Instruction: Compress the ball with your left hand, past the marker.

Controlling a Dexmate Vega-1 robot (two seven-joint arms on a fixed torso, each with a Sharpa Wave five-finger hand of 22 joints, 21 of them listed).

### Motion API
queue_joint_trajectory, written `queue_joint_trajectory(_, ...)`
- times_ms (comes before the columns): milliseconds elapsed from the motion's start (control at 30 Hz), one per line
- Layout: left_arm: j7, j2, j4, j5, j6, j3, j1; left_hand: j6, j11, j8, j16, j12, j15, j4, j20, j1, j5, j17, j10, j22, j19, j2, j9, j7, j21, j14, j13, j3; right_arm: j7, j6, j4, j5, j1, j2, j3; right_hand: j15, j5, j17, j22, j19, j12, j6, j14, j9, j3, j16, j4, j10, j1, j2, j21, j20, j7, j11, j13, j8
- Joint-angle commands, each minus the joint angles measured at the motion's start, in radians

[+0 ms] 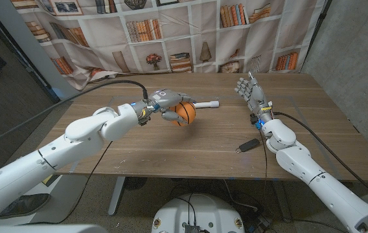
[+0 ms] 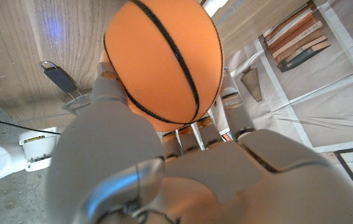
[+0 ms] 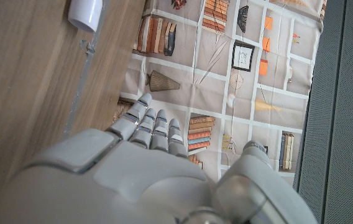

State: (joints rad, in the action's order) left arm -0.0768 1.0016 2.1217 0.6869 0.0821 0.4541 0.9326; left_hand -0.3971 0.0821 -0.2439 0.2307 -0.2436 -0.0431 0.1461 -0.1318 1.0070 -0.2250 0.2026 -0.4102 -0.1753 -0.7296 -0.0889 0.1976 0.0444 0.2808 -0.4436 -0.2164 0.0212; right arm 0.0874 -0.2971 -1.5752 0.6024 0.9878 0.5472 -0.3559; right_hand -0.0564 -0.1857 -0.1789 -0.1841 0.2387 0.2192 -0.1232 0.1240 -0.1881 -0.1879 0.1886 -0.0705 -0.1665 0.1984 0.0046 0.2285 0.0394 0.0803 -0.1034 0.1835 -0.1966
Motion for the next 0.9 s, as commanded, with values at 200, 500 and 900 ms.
queue_joint_trajectory(200, 0.052, -0.018, -0.032, -0.042, 0.100, -0.019, -0.013, -0.056, 0.001, -0.014, 0.010, -0.008, -0.021, 0.023, 0.031, 0.129, 0.018, 0.004, -0.047, -0.003, -0.068, -0.055, 0.005, -0.030, 0.005, -0.051, -0.004, 0.052, 0.008, 0.006, -0.006, -0.009, -0.012, 0.000, -0.002, 0.002, -0.003, -0.004, -0.001, 0.006, -0.003, -0.005, 0.010, -0.004, -0.003, -0.003, -0.006, -0.012, 0.007, 0.014, -0.005, 0.032, -0.004, 0.000, 0.004, -0.003)
queue_joint_trajectory(500, 0.081, -0.040, -0.067, -0.058, 0.141, -0.018, -0.023, -0.122, -0.001, -0.026, 0.018, -0.024, -0.030, 0.030, 0.064, 0.284, 0.028, 0.011, -0.130, -0.004, -0.113, -0.075, 0.011, -0.057, 0.003, -0.113, -0.018, 0.138, 0.012, 0.006, -0.006, -0.010, -0.011, 0.000, 0.001, 0.000, -0.002, -0.004, -0.001, 0.007, -0.003, -0.007, 0.011, -0.004, -0.005, -0.003, -0.009, -0.011, 0.011, 0.016, -0.006, 0.032, -0.005, 0.000, 0.004, -0.004)
queue_joint_trajectory(900, 0.094, -0.066, -0.099, -0.085, 0.171, -0.013, -0.030, -0.280, -0.003, -0.068, 0.039, -0.052, -0.049, 0.023, 0.130, 0.428, 0.040, 0.022, -0.265, -0.008, -0.177, -0.067, 0.017, -0.081, 0.020, -0.241, -0.031, 0.233, 0.021, -0.003, -0.006, -0.013, -0.005, -0.002, 0.006, 0.000, -0.001, -0.004, -0.001, 0.007, -0.004, -0.008, 0.011, -0.004, -0.005, -0.003, -0.011, -0.011, 0.012, 0.016, -0.006, 0.031, -0.005, 0.002, 0.004, -0.004)
